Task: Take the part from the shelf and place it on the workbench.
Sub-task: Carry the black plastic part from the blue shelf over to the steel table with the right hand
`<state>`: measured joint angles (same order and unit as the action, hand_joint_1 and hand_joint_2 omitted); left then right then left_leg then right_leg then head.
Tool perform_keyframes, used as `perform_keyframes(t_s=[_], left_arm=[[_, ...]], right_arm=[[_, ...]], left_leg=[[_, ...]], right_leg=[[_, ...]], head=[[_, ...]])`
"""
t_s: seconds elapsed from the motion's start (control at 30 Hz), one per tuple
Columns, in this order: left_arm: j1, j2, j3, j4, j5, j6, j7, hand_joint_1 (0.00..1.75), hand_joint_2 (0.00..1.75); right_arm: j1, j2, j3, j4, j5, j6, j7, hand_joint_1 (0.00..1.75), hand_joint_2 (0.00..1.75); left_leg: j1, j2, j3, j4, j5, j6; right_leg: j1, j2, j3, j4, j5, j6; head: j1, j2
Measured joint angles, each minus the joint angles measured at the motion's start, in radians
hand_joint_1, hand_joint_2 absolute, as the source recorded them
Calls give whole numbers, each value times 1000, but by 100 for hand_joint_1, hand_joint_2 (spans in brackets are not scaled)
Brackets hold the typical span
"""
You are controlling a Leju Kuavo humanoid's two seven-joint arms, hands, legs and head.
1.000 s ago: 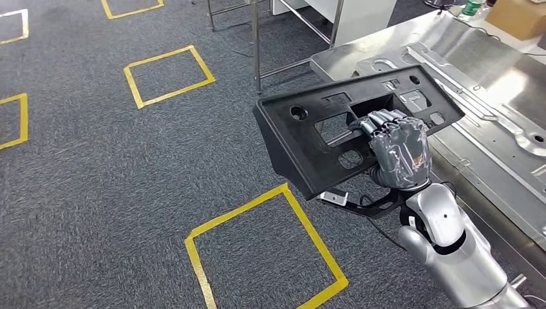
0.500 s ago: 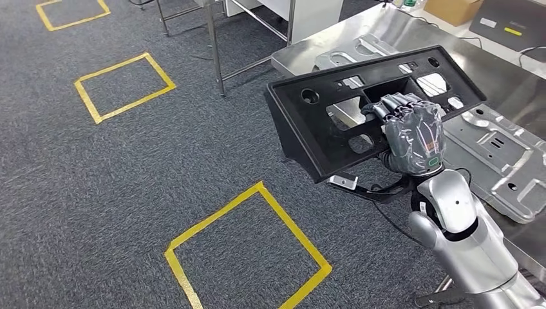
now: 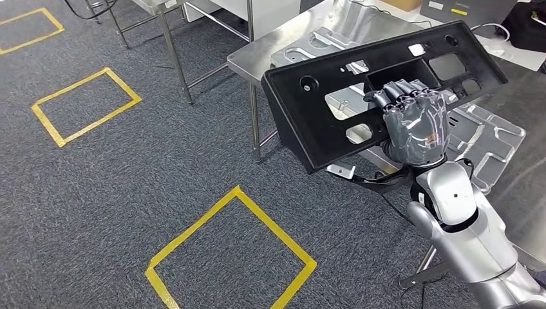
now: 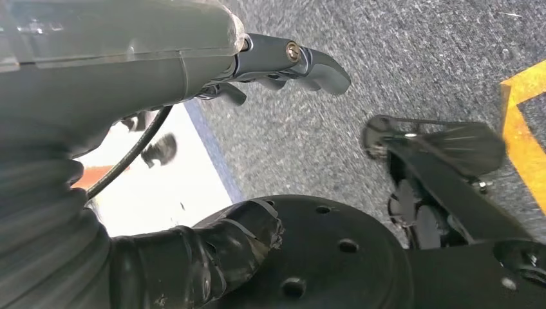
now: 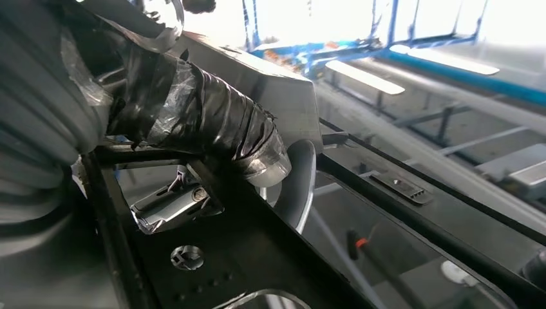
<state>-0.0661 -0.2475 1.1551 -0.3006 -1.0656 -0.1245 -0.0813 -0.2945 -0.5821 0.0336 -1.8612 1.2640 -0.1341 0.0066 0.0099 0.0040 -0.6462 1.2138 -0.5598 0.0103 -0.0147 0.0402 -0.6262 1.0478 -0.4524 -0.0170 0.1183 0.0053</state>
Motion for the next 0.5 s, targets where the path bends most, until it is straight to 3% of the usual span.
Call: perform_keyframes(t_s=[0.07, 0.13, 0.27, 0.5], left_arm=[[0, 0, 0, 0, -1, 1, 0, 0, 175], [-2, 0, 1, 0, -1, 1, -1, 0, 175], [-1, -1, 2, 1, 2, -1, -1, 0, 175], [-3, -1, 3, 1, 5, -1, 0, 0, 175]], right_arm=[[-19, -2, 5, 3, 13, 13, 11, 175, 175], [-28, -7, 9, 7, 23, 30, 18, 175, 175], [-34, -21, 16, 25, 32, 59, 24, 175, 175], [-46, -24, 27, 53, 32, 62, 25, 175, 175]], left_leg=[[-4, -12, 49, -123, 58, 13], [-8, -21, 71, -178, 70, 20], [-9, -22, 71, -193, 77, 14], [-10, -23, 67, -192, 82, 21]], right_leg=[[2, 9, -1, 2, 0, 3], [2, 13, -6, 2, 3, 11], [2, 10, -6, -5, 7, 13], [1, 8, -2, -18, 17, 23]], head=[[0, 0], [0, 0], [0, 0], [0, 0]])
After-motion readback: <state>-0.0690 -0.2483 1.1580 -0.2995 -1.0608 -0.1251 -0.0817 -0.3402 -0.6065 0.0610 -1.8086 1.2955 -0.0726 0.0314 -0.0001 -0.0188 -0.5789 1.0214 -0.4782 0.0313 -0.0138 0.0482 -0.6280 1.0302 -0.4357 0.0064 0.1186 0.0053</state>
